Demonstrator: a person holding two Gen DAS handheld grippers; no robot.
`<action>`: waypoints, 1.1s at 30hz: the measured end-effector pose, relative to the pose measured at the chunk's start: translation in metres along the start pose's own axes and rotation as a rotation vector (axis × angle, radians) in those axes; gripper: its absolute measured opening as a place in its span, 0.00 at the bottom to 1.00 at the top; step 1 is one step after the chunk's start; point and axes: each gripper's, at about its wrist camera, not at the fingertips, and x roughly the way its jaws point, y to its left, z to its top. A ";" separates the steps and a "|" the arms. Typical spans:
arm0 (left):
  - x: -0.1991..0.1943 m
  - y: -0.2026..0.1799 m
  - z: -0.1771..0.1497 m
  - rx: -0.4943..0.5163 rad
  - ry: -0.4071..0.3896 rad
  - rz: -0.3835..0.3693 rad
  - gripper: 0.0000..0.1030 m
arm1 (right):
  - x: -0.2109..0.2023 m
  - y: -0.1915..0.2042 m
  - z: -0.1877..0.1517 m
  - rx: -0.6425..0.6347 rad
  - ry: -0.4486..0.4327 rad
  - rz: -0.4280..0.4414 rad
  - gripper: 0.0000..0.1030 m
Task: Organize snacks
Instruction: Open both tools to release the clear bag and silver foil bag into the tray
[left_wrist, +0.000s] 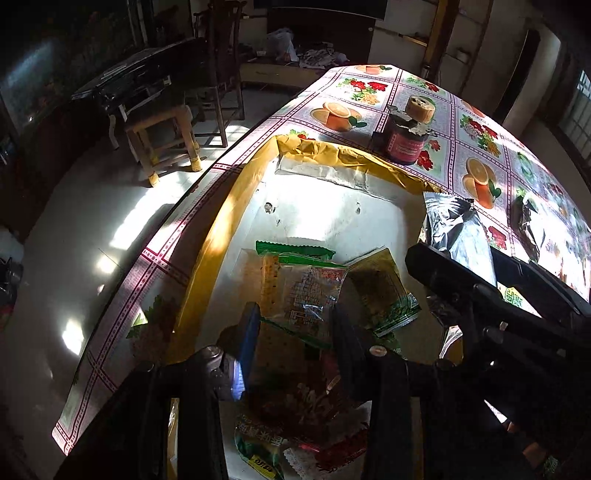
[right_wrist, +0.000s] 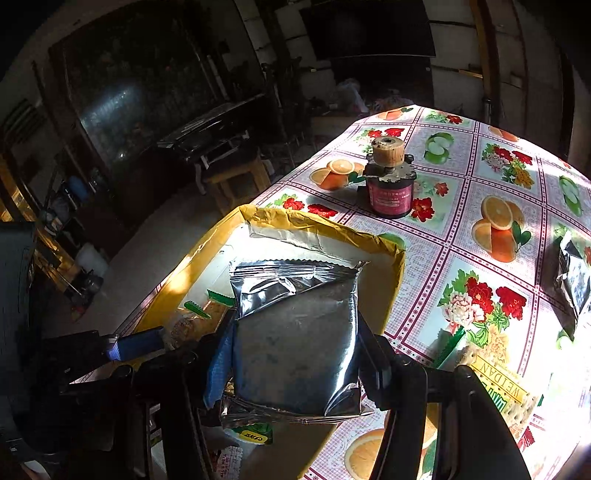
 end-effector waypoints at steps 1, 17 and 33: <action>0.002 0.000 0.002 -0.001 0.003 0.007 0.37 | 0.003 0.000 0.002 -0.001 0.002 -0.001 0.61; 0.030 -0.004 0.015 0.014 0.047 0.086 0.37 | 0.049 -0.007 0.014 -0.017 0.090 0.020 0.61; 0.006 -0.001 0.006 -0.002 0.013 0.096 0.67 | 0.003 -0.014 0.005 0.035 0.012 0.035 0.69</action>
